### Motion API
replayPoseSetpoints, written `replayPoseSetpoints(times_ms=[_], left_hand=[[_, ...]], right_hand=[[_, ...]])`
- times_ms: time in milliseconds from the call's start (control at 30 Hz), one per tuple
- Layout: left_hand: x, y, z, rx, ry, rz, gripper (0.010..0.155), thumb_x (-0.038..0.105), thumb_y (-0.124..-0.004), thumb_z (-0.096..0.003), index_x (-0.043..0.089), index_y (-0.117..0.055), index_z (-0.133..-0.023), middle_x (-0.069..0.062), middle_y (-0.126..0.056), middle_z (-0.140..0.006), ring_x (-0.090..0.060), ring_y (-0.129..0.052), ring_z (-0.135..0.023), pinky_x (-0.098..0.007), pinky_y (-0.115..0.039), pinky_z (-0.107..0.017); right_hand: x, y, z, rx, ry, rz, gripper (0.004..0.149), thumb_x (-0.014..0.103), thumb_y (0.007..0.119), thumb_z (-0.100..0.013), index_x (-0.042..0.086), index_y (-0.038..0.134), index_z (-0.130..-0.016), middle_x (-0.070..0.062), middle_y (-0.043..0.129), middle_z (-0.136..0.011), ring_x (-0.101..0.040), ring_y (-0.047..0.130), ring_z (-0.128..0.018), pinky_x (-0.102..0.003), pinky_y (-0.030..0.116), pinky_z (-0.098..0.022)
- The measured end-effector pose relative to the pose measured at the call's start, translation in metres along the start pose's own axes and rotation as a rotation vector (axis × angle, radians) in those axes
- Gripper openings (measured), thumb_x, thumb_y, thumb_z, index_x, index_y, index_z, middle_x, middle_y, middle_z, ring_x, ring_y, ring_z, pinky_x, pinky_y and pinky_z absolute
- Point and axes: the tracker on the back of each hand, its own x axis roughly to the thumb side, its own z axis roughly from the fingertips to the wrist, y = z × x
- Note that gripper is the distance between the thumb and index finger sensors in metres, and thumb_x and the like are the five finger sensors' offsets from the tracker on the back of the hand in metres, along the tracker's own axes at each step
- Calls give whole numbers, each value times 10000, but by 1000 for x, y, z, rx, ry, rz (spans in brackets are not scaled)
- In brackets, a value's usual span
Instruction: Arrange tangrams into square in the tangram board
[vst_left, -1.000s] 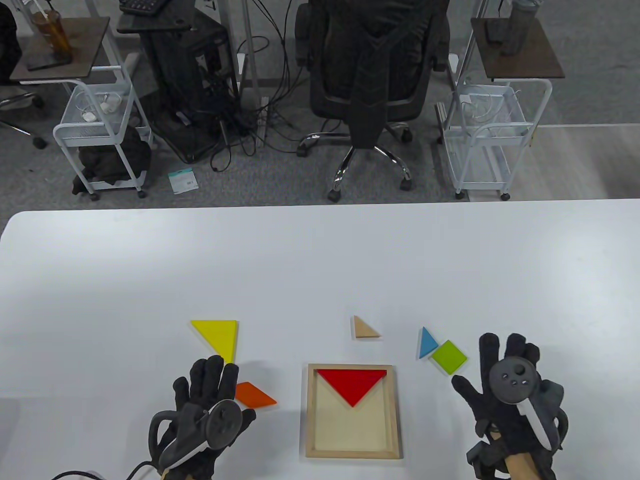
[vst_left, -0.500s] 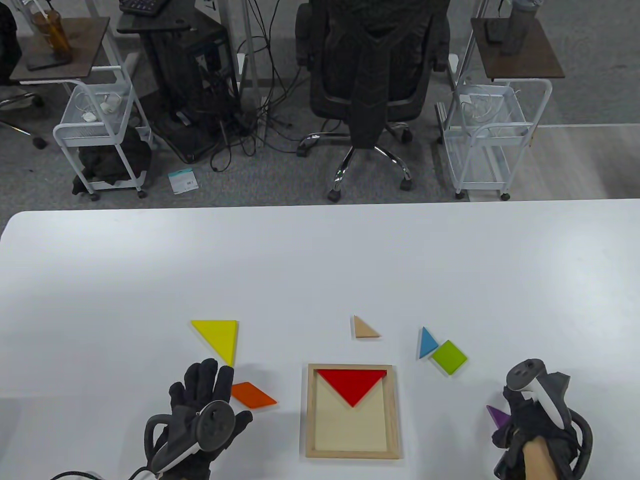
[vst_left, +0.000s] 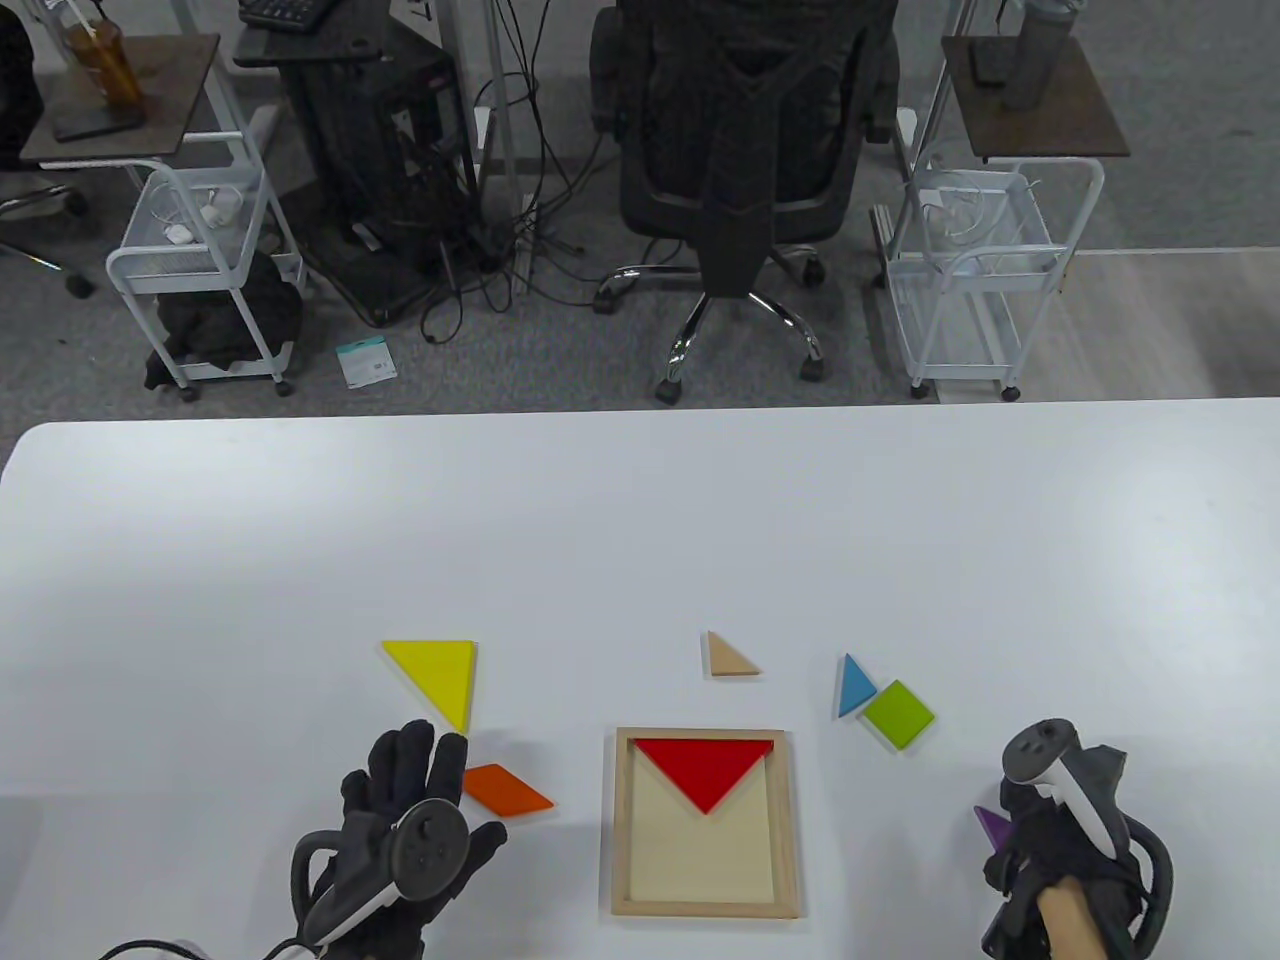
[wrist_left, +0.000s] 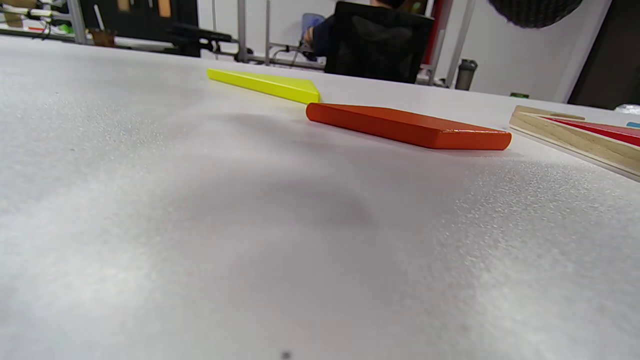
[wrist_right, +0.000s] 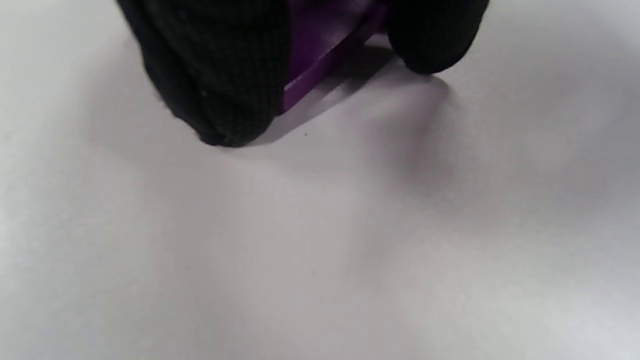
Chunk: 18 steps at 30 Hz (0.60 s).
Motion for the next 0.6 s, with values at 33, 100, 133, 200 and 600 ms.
replayPoseSetpoints(times_ms=[33,100,133,200,600], left_hand=[[0,0,0,-2,-1,2,869,637,-557,-517,124,-233,-1140,-307,-145,-1155,-583,-288,-1052,-761,-385,-713],[1,0,0,0,-3,3,869,638,-556,-518,124,-231,-1139,-308,-144,-1155,-584,-286,-1052,-761,-384,-713],[1,0,0,3,-4,4,870,638,-556,-517,124,-231,-1139,-307,-144,-1155,-584,-286,-1052,-761,-384,-713],[1,-1,0,5,-6,5,870,637,-556,-518,123,-230,-1139,-308,-145,-1154,-584,-288,-1052,-759,-387,-714],[2,-3,0,11,-11,6,872,638,-558,-517,124,-227,-1139,-308,-144,-1154,-584,-286,-1052,-759,-387,-715]], right_hand=[[0,0,0,-5,-6,-2,845,278,922,-336,401,341,-937,-243,263,-1018,-575,460,-828,-447,692,-608],[0,-1,0,-16,-22,-22,818,290,939,-329,387,388,-925,-250,323,-988,-565,479,-802,-452,688,-609],[0,-1,-1,-30,-36,-42,804,298,949,-324,372,416,-921,-250,338,-978,-561,503,-770,-453,688,-608],[0,-1,-1,-44,-35,-38,789,321,953,-319,372,438,-914,-240,359,-970,-554,522,-752,-465,684,-613],[9,-2,3,-147,-131,-63,731,384,949,-298,383,542,-905,-184,486,-960,-542,603,-731,-473,733,-583]])
